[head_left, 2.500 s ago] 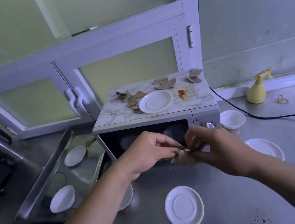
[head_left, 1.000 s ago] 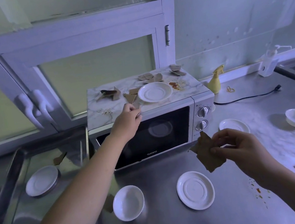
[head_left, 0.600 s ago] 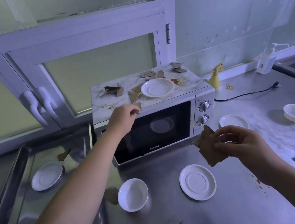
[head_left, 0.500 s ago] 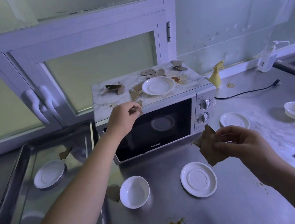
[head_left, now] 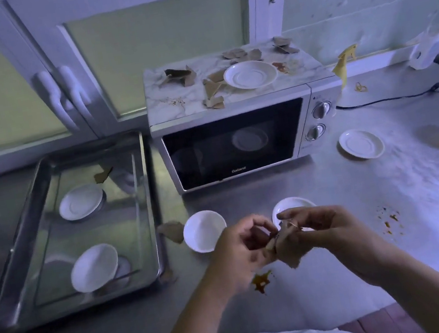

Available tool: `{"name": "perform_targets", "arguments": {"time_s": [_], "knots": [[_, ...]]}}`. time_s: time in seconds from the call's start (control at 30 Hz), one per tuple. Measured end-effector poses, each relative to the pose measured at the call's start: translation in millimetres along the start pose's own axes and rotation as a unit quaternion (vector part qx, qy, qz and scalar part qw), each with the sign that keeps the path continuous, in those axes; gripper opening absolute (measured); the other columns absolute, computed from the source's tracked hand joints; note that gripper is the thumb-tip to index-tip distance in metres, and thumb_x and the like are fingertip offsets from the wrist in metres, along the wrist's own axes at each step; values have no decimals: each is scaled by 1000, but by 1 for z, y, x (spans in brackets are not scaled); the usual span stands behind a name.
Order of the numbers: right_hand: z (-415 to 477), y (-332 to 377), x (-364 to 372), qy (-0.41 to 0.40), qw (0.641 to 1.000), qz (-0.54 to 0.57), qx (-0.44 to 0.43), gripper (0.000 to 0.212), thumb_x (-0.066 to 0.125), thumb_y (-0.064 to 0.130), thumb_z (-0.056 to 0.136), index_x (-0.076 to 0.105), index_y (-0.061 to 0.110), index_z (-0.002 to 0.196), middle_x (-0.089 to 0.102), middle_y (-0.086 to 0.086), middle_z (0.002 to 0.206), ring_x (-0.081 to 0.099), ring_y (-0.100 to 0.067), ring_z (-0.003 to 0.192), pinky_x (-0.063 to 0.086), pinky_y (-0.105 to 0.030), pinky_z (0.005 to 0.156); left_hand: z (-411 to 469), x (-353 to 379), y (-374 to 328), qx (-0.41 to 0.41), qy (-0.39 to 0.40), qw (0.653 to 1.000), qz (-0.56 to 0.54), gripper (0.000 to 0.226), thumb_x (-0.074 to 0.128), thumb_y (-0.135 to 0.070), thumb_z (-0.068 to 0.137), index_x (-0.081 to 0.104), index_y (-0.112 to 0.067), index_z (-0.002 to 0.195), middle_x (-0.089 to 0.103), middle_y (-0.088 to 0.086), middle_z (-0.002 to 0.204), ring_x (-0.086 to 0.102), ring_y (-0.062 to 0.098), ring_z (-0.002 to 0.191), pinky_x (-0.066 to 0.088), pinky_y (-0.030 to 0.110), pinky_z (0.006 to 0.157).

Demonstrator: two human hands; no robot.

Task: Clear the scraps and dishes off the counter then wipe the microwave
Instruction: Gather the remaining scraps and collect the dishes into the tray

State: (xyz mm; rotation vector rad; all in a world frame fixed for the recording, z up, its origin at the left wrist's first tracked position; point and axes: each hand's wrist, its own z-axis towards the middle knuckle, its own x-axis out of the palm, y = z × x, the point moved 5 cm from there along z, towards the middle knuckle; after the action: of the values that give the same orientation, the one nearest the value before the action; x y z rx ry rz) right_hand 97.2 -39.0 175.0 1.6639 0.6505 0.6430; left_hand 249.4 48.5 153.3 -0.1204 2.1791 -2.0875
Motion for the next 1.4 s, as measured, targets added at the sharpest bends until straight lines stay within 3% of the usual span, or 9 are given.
{"name": "perform_targets", "arguments": {"time_s": [0.2,0.43,0.53,0.63,0.8,0.93,1.17,1.3,1.4], "knots": [[1,-26,36,121,991,25,42,14,63,0,91,70,-11,86,67,-34,85,63,-46,76,51,-46,75,-36,-16,23,-70,-26,994,-84,29,74,12,74,71,-11,90,72,5,81,66,15,74,55,28,71],[2,-54,38,56,995,9,76,14,69,-4,84,79,5,87,74,-20,87,68,-18,78,54,-24,71,-50,-36,38,-115,-6,982,-152,26,73,3,82,76,-15,100,75,8,95,72,19,87,56,28,78],[-2,-64,29,14,996,34,84,23,65,-11,84,78,7,81,73,-14,77,67,-18,68,52,-22,61,-32,-89,49,-113,-118,986,-40,27,71,4,82,76,-19,93,75,4,92,71,16,87,54,24,79],[-8,-67,10,-77,989,80,95,13,69,-7,77,75,-2,87,71,-30,88,68,-30,77,56,-27,62,0,-156,64,-138,-236,935,225,29,60,5,86,71,-21,93,73,0,96,68,17,87,50,20,76],[-24,-69,-14,-142,979,92,113,37,69,5,71,70,-10,105,69,-34,107,67,-33,90,57,-36,78,66,-193,116,-235,8,799,554,55,50,4,87,56,-18,137,55,5,137,52,24,125,47,37,99],[-41,-70,-28,-176,971,111,114,31,67,3,72,70,-11,99,72,-29,103,70,-32,86,61,-30,73,94,-201,141,-256,101,714,643,55,62,-11,84,53,-28,136,47,4,136,45,27,130,47,35,96],[-65,-73,-47,-226,957,143,112,24,64,0,73,68,-12,94,73,-28,102,73,-31,80,62,-31,69,104,-214,157,-260,101,675,683,20,58,-7,84,60,-20,99,53,6,122,57,27,110,52,38,87],[-64,-73,-49,-233,956,137,116,25,64,-1,74,69,-11,97,74,-27,101,74,-29,81,62,-30,68,105,-212,155,-249,107,694,667,31,60,-5,77,48,-33,74,50,-3,103,59,26,106,45,28,75],[-58,-72,-47,-220,960,117,129,20,61,-6,83,68,-10,101,74,-25,104,72,-32,89,61,-35,77,102,-211,153,-258,95,678,682,26,57,-6,78,51,-31,79,60,0,107,60,27,105,42,28,72]]}}
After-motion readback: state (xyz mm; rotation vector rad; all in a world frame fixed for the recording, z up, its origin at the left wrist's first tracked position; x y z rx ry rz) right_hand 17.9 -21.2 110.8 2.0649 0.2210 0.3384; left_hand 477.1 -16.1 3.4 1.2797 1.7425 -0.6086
